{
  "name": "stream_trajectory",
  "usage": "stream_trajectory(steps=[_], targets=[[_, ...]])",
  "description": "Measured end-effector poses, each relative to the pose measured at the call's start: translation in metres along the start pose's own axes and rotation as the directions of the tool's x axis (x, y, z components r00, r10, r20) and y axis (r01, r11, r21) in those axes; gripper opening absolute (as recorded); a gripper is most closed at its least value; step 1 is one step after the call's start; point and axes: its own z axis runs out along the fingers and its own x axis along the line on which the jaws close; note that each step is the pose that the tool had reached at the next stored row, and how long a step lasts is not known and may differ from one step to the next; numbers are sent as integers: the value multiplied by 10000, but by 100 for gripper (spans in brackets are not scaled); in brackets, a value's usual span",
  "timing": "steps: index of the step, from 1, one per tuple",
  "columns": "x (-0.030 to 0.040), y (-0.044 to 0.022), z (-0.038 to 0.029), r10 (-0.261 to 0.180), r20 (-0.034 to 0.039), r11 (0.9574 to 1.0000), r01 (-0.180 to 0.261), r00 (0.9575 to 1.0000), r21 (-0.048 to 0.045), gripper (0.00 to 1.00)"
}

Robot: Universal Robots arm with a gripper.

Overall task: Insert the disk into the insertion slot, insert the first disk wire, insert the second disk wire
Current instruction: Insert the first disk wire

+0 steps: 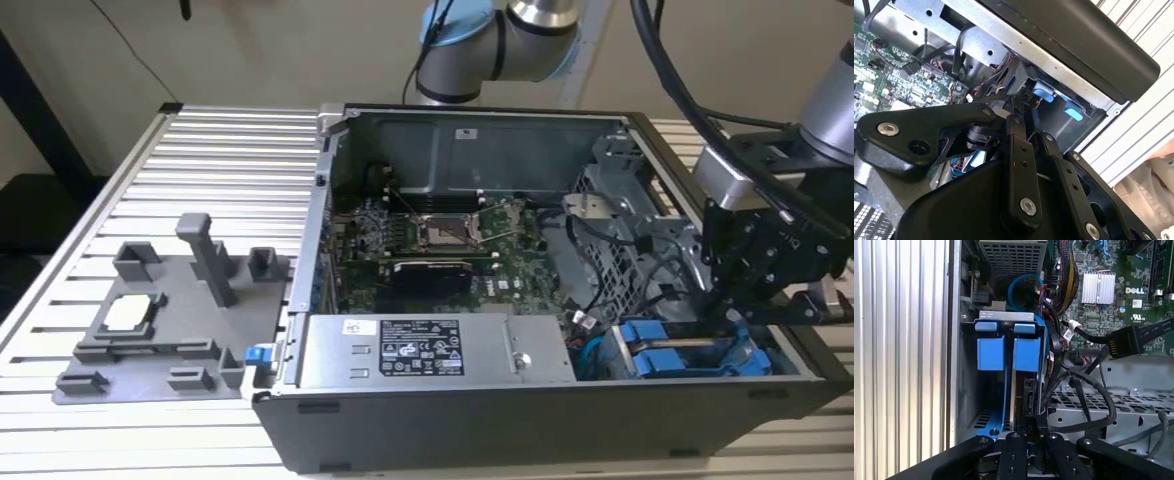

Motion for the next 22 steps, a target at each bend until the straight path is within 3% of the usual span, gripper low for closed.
stream_trajectory(steps=[3, 8, 9, 22], targets=[[-1, 1, 20, 15, -53, 10000, -15, 10000, -3, 19], [1, 1, 3, 18, -32, 10000, -18, 10000, -4, 20], [2, 0, -26, 17, -40, 10000, -17, 10000, -6, 27], [19, -5, -435, 16, -47, 10000, -17, 10000, -16, 27]])
